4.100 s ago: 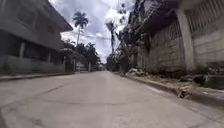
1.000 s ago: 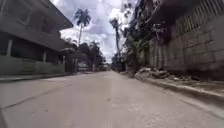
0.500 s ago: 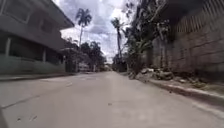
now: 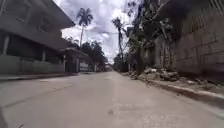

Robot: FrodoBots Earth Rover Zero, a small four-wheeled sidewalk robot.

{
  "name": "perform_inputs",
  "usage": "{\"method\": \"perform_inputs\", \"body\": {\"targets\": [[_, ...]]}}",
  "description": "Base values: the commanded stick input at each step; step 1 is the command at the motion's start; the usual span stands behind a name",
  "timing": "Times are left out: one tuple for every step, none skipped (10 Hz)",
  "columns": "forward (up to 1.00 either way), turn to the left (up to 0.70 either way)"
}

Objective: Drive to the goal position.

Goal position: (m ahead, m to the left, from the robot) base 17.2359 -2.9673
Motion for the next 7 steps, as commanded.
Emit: {"method": "perform_inputs", "body": {"targets": [[0.50, -0.05], [0.50, -0.05], [0.50, -0.05], [0.50, -0.05], [0.50, -0.05], [0.50, -0.05], [0.50, -0.05]]}}
